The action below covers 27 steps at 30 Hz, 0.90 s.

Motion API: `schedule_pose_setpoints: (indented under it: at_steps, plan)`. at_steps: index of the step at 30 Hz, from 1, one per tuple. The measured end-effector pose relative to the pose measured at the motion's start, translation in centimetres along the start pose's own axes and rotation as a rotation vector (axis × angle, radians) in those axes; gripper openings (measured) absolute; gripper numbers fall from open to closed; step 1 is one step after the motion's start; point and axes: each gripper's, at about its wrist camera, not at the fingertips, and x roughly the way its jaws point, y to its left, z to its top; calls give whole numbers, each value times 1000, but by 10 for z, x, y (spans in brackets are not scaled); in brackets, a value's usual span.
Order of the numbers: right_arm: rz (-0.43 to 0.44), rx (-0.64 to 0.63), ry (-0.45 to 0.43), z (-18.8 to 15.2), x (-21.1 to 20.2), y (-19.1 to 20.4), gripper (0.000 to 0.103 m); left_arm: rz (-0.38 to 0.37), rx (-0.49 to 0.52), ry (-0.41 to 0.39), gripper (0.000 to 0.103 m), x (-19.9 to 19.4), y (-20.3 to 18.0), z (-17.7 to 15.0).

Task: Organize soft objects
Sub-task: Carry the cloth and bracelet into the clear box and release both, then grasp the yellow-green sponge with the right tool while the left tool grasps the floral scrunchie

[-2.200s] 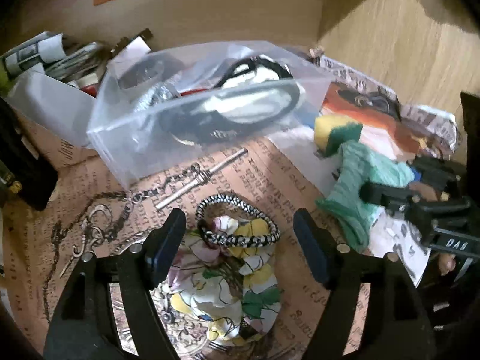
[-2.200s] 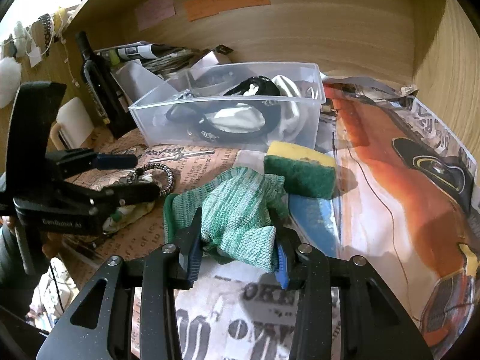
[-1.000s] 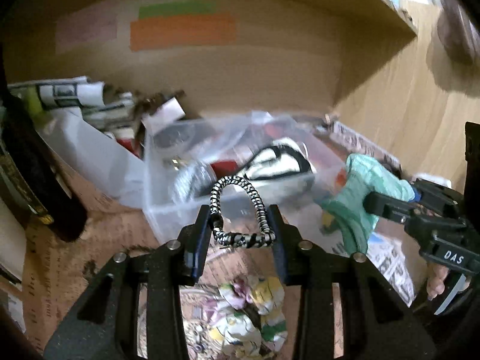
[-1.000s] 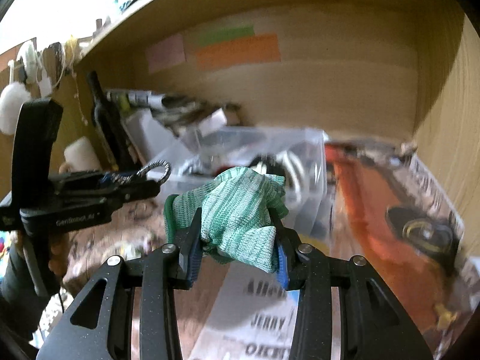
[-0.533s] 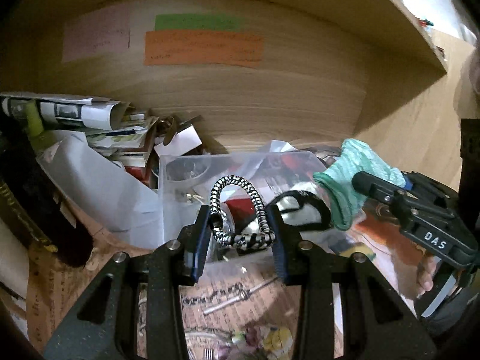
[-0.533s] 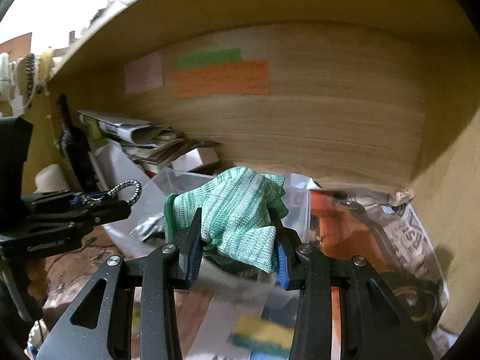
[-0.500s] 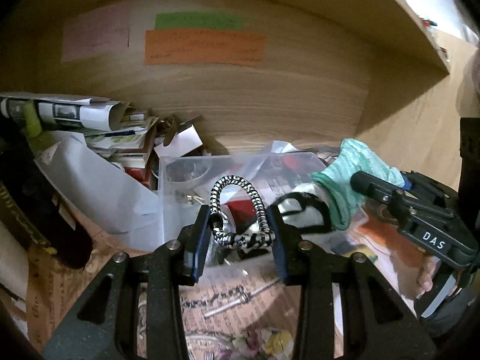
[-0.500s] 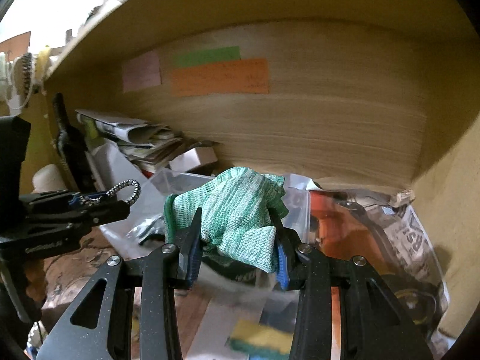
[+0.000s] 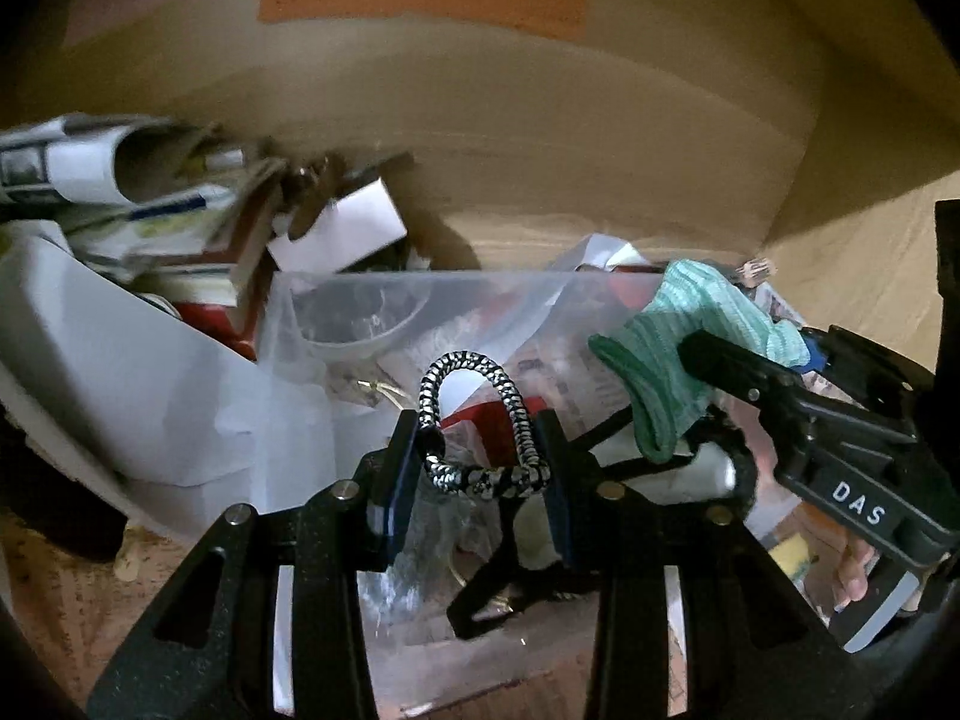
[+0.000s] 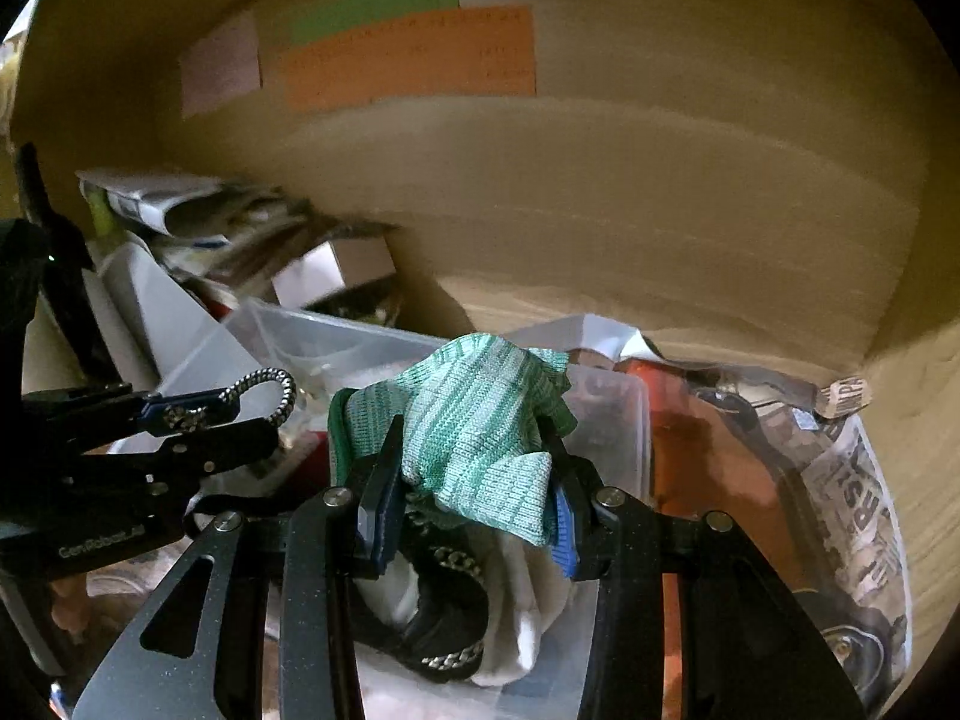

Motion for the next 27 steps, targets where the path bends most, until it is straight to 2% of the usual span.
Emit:
schedule_pose_setpoints:
  at_steps: [2,5,7,16,21,25,27]
  plan:
    - [-7,-6,14,-1,5,0,39,18,17,-10,38,1,-4,-1]
    - [-14,-8,18,-1,7,1,51,15,29,-12,47,-1,-7,-2]
    - [-15,-7,14,-1,6,0,64,27,35,-21,50,-1,-8,0]
    - [-42,-23,-81,0,-32,2,81,32,42,-100,59,-35,-12,0]
    - [-57,-42,-141,-6,-62,6,85,35,53,-164,63,-69,-18,-6]
    - [-70,-48,-180,-17,-88,7,100,29,64,-186,63,-88,-20,-15]
    - [-81,-47,-191,-24,-97,6,103,31,75,-189,64,-96,-22,-23]
